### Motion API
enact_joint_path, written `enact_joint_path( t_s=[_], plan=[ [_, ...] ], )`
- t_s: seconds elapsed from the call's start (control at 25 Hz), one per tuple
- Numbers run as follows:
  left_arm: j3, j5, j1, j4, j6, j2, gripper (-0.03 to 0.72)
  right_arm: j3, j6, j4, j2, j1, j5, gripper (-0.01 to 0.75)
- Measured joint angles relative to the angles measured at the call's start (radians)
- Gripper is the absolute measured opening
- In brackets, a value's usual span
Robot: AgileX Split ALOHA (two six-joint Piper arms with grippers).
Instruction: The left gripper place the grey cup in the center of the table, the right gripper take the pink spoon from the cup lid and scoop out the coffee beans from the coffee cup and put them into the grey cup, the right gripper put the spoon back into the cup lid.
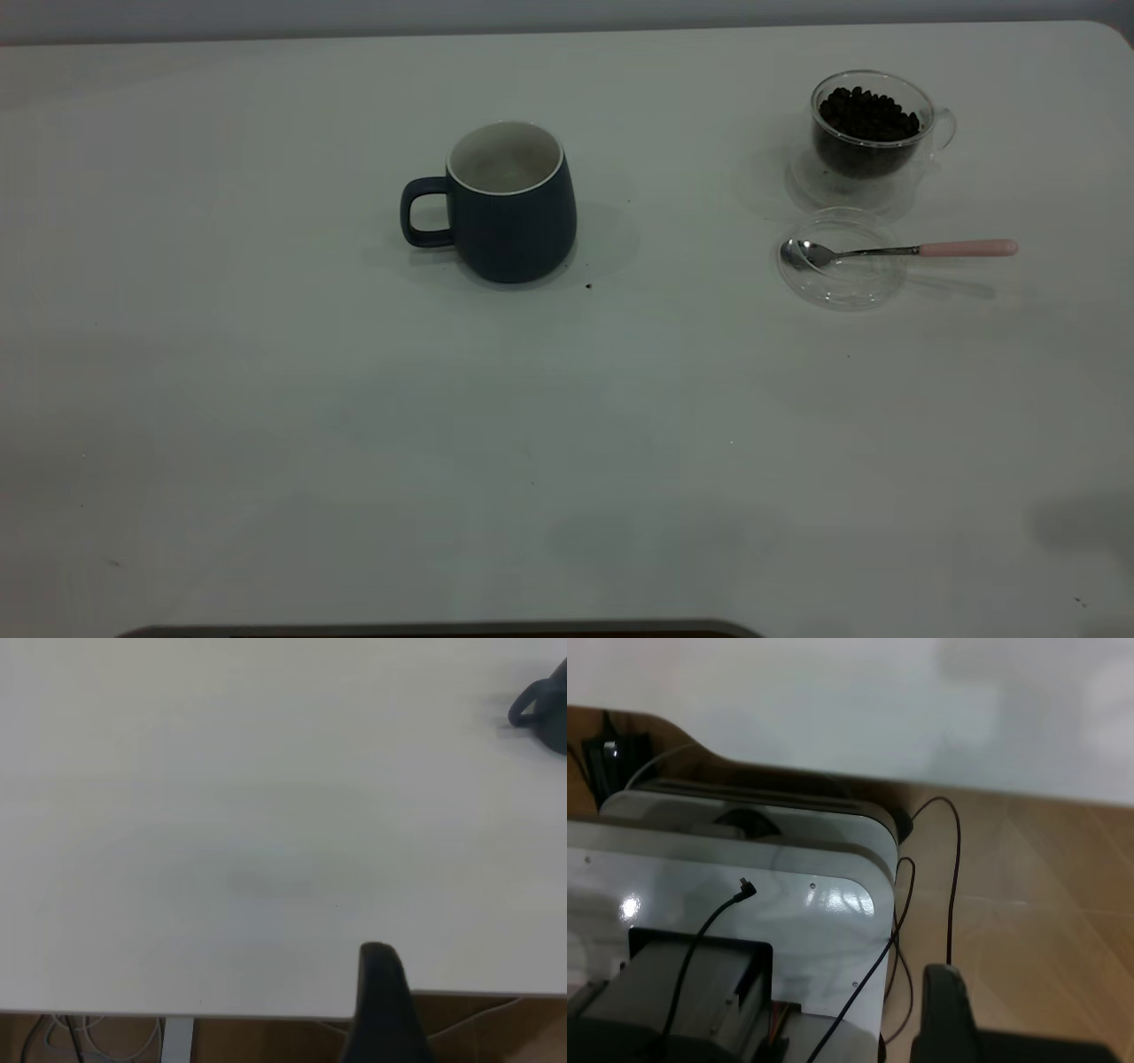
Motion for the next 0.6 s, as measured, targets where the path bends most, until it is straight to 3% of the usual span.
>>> enact_joint_path(
  t_s=[0.2, 0.6],
  plan=[
    [0.0, 0.0, 0.0, 0.0, -0.002, 0.0, 0.567, 0.111, 0.076, -0.044, -0.216, 0.0, -0.009, 0.564],
    [0.0, 0.0, 0.0, 0.0, -0.002, 0.0, 0.567, 0.119, 0.101, -0.05, -0.674, 0.001, -0.007, 0.564]
  ],
)
